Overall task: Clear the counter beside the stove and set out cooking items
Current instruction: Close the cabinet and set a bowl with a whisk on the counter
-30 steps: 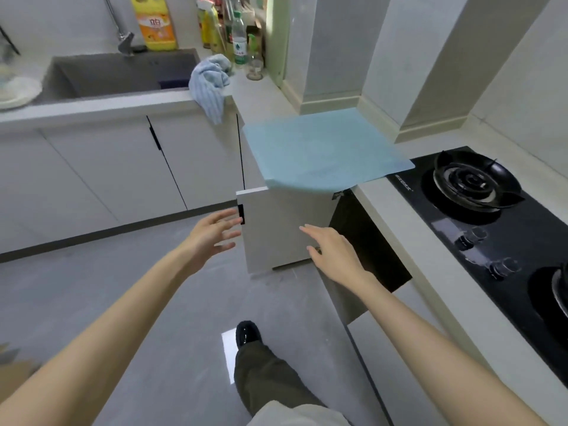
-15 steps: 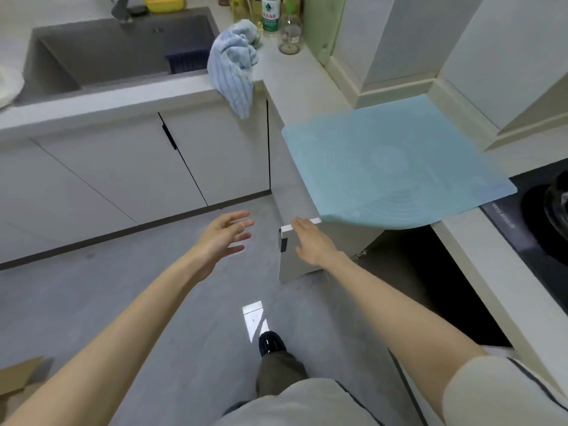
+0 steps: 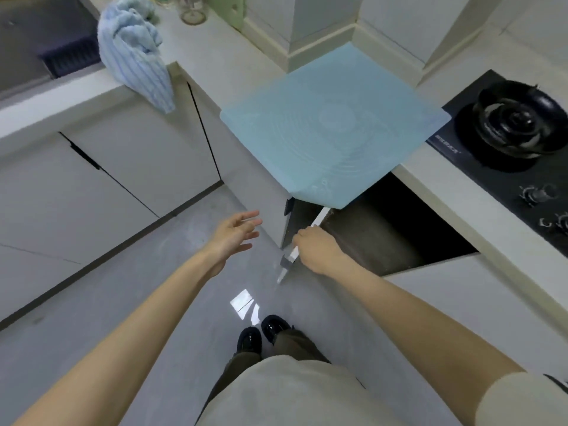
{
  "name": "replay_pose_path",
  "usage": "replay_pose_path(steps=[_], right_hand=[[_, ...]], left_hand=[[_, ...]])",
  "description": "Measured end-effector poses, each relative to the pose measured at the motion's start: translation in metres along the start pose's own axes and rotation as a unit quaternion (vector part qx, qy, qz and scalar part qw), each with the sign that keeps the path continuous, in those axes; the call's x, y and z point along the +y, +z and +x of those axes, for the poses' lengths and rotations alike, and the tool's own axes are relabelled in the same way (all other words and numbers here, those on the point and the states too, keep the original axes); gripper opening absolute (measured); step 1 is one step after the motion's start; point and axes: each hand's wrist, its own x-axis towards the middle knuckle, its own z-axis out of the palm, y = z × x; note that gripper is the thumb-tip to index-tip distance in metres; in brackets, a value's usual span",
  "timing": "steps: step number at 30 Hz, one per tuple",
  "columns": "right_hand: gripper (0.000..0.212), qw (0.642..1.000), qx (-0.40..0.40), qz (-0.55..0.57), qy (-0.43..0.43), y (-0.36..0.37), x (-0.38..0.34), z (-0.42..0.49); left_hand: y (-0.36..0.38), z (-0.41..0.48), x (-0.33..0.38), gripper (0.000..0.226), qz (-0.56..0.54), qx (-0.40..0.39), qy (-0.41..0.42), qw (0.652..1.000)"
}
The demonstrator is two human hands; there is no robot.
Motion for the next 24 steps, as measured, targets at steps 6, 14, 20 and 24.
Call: replay_pose_path(steps=[6,14,20,24], right_hand=[[0.027,0.988,-0.077,-0.055,0.120,0.032,0.038,-0.075],[0.053,0.945,-0.124,0.083,0.291,0.066,0.110,-0.139],[0.061,0.959,-0.120,0.103,0.235,0.081,0.152,-0.145],[0.073,0.948,-0.144,0.031,0.281,0.093,0.184,-0.147]], left_hand=[[0.044,0.005,0.014,0.031,0.072,-0.101,0.034,0.992],[0.120,0.015,0.036,0.034,0.138,-0.175,0.054,0.973],[0.184,0.041,0.056,0.037,0.167,-0.182,0.044,0.968],[0.234,0.053,0.075,0.037,0.161,-0.179,0.025,0.970]])
